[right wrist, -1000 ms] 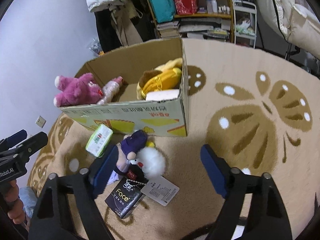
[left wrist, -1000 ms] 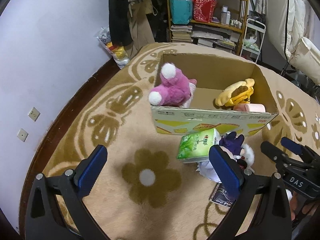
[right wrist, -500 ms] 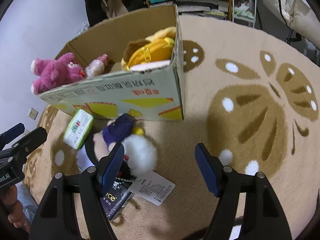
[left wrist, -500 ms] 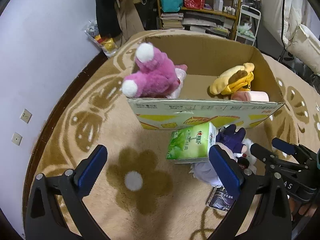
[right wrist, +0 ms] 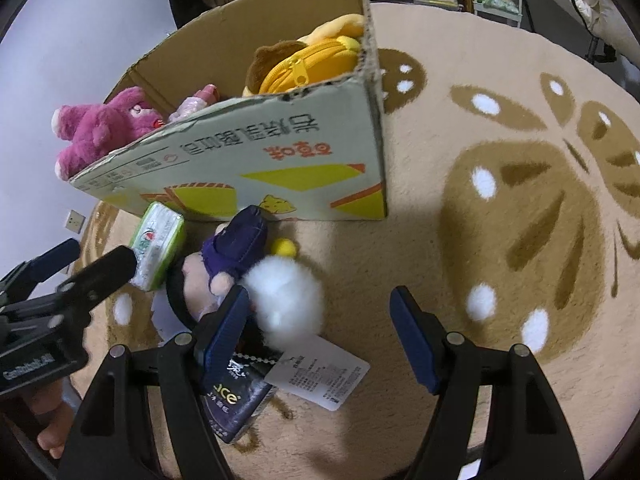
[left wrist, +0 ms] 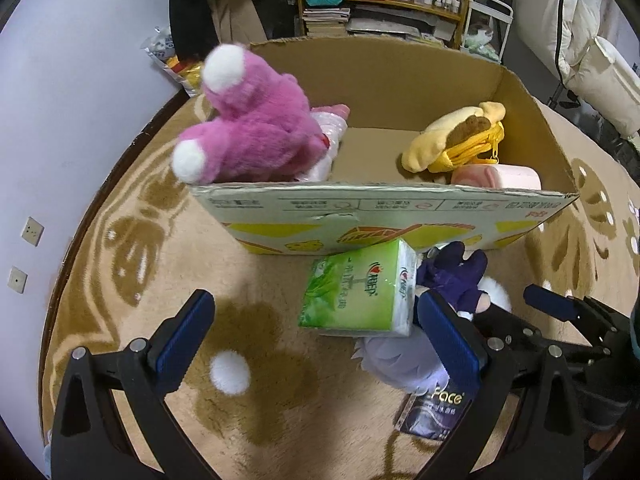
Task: Organize soft objects
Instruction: 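Lower the left tool onto the green tissue pack while the right tool lowers onto the white fluffy plush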
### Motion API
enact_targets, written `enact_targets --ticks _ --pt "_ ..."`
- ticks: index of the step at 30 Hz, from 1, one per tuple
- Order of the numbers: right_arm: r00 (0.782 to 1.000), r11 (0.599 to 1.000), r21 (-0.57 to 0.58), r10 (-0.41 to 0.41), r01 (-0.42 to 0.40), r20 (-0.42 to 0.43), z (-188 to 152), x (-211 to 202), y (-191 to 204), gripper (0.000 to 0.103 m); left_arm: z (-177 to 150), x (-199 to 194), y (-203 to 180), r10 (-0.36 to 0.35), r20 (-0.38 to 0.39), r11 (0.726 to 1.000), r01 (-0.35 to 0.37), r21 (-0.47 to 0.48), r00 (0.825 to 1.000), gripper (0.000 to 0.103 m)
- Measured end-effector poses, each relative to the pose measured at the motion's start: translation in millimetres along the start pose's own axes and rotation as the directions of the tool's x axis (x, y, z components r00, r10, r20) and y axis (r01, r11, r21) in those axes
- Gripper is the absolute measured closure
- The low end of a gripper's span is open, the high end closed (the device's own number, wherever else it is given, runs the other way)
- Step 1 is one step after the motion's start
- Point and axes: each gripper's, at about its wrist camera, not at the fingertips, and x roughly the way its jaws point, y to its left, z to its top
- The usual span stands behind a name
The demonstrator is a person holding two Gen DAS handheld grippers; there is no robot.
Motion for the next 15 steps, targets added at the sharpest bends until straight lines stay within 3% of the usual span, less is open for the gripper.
enact_targets --ticks 9,15 --pt "1.0 0.999 -0.047 0.016 -0.017 -0.022 0 12 16 0.026 0 21 -3 -0.018 -0.053 1.0 0.017 -0.007 0.998 0.002" --pt "0.997 0.998 0.011 0.062 -0.061 -0.051 0 19 10 0.026 0 30 -3 -0.045 -0.081 0.999 0.043 -0.029 0.996 0.002"
